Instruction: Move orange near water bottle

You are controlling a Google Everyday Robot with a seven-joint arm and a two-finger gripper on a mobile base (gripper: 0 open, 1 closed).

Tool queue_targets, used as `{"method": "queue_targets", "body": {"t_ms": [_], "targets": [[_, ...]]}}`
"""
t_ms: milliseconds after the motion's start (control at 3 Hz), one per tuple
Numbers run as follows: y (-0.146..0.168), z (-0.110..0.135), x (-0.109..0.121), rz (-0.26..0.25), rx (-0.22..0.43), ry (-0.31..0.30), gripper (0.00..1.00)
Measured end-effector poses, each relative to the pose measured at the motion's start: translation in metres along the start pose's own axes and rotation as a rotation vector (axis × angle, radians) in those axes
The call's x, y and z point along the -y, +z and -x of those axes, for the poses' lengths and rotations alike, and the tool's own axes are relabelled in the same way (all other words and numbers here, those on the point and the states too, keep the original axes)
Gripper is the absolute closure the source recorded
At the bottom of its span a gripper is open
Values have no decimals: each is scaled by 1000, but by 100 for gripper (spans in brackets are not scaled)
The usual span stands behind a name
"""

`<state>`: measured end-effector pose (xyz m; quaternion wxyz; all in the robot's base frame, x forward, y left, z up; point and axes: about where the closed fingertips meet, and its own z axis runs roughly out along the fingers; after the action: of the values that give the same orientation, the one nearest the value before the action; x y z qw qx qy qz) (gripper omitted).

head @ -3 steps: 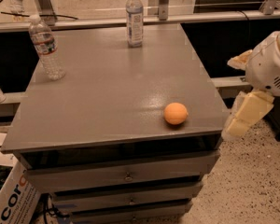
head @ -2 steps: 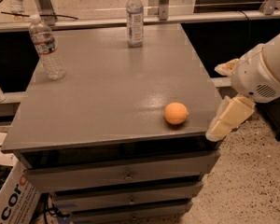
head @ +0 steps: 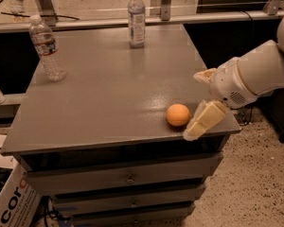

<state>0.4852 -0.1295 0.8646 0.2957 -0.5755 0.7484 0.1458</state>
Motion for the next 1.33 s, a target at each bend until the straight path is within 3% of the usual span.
{"method": "queue_targets", "body": {"t_ms": [667, 1333], "targets": [[42, 5, -9, 60, 84, 14, 0], [53, 0, -8, 67, 104, 13, 41]]}}
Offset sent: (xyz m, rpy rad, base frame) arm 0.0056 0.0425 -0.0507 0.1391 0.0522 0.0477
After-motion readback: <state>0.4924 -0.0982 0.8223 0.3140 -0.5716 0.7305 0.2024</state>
